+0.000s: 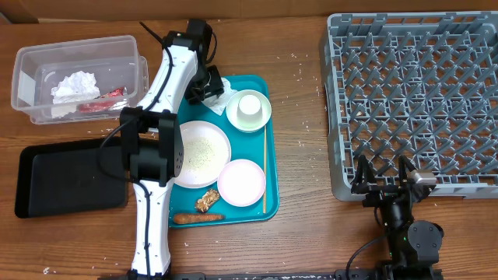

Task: Sort waste into correct bins and load items into the dishwasher
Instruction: 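Lift the napkins and release them into the clear bin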

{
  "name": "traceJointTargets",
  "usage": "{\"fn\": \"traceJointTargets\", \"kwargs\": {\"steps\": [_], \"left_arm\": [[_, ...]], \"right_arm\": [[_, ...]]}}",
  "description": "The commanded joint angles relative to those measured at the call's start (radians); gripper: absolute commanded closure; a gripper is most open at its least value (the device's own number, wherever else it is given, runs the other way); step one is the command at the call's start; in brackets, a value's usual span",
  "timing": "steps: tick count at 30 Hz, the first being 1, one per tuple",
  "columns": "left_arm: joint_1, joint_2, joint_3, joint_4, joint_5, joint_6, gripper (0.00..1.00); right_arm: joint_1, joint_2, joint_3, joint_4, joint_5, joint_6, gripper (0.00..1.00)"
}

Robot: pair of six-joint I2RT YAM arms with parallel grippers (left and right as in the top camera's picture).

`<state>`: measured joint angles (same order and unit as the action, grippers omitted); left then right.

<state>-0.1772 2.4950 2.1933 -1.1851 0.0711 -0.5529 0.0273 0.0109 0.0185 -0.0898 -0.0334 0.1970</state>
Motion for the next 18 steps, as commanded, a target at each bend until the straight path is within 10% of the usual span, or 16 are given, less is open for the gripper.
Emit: {"fn": "traceJointTargets", "kwargs": {"steps": [1,3,18], "left_arm": [[-0.005,0.003,-0.007,0.0,0.003,-0.008,0.76],[-0.002,0.002,0.016,-0.023,0.003,-0.008,0.96],[0.076,-0.062,0.713,-0.198,-0.187,-0.022,0.96]], "right_arm": [[0.005,-0.008,-0.01,0.006,0.01,-0.007,0.0],[0.005,-0.008,-0.01,0.006,0.01,-0.007,0.0],[0.005,-0.008,-0.01,0.006,0.01,-0.007,0.0]]}}
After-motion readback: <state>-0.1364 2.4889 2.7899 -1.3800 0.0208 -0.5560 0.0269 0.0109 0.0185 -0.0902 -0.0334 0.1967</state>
